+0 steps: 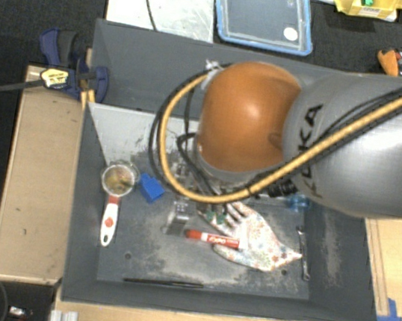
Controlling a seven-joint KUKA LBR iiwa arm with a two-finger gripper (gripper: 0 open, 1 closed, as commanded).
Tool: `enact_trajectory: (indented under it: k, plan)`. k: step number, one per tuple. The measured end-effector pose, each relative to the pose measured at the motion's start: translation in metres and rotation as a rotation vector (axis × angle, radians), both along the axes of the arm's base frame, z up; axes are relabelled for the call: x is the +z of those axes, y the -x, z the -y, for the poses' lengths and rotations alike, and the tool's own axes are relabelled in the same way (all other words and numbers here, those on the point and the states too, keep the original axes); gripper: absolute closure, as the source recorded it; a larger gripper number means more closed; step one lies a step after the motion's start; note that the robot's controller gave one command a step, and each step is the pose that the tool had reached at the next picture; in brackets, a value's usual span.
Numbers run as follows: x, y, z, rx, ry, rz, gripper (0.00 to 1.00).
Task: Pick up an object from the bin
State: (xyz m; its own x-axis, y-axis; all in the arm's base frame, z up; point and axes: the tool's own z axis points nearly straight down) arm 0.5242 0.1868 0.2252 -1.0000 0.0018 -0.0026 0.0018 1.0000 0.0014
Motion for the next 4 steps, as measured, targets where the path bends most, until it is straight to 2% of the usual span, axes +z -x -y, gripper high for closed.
enact_trajectory:
  k: [1, 2, 3, 4]
  plan:
    - [-0.079, -0.029, -0.030, -0.064, -0.003, 0.005, 0.00]
    - [-0.090, -0.042, -0.045, -0.115, 0.001, -0.003, 0.00]
    - [-0.081, -0.063, -0.043, -0.245, -0.003, 0.003, 0.00]
    - [-0.156, -0.066, -0.057, -0.185, -0.001, 0.001, 0.00]
